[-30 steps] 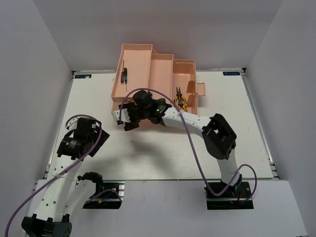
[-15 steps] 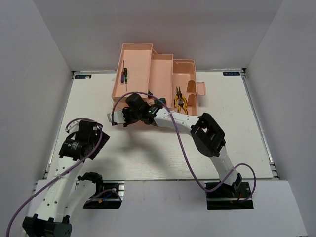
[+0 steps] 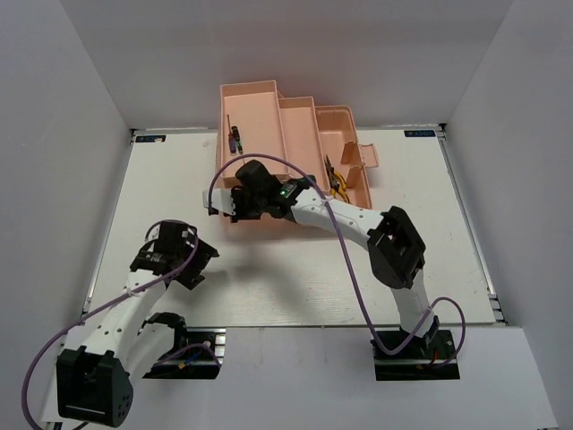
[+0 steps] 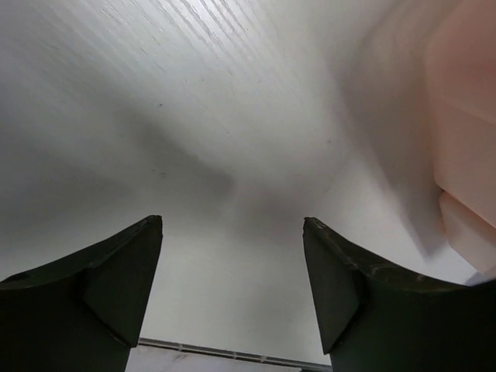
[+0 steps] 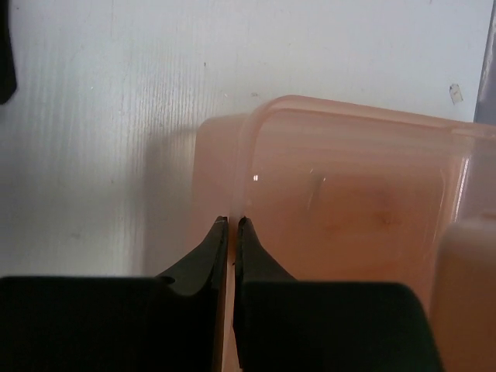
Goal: Sort the tools into containers
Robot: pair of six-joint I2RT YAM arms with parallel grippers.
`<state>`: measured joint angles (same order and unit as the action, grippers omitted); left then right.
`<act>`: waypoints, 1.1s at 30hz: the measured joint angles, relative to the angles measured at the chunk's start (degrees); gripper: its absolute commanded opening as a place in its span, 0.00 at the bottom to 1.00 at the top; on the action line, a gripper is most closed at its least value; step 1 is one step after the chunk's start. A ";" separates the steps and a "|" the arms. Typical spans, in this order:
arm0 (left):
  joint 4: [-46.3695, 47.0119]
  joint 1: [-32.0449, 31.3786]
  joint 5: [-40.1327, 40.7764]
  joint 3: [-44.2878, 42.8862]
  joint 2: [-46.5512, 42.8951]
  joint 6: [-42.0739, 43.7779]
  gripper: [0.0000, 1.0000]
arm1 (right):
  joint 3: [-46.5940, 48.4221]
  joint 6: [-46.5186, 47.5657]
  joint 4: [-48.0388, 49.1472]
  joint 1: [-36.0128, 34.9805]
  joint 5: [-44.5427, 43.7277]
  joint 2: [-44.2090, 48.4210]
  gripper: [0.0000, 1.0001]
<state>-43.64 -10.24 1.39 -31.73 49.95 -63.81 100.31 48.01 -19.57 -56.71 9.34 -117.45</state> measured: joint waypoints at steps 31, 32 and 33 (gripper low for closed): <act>68.81 7.34 -24.15 -12.28 52.11 -18.45 0.58 | -12.11 -6.91 -4.20 2.89 5.46 20.22 0.00; 69.26 7.52 -24.61 -13.64 52.96 -18.45 0.58 | -12.11 -6.93 -4.17 2.99 5.64 20.48 0.29; 69.72 7.58 -25.07 -14.78 53.75 -18.45 0.58 | -12.09 -7.21 -4.26 3.10 5.88 20.59 0.44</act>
<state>26.09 -2.66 -23.68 -46.50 103.70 -82.26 88.23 40.80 -23.83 -53.60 15.22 -96.86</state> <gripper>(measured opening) 0.574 0.172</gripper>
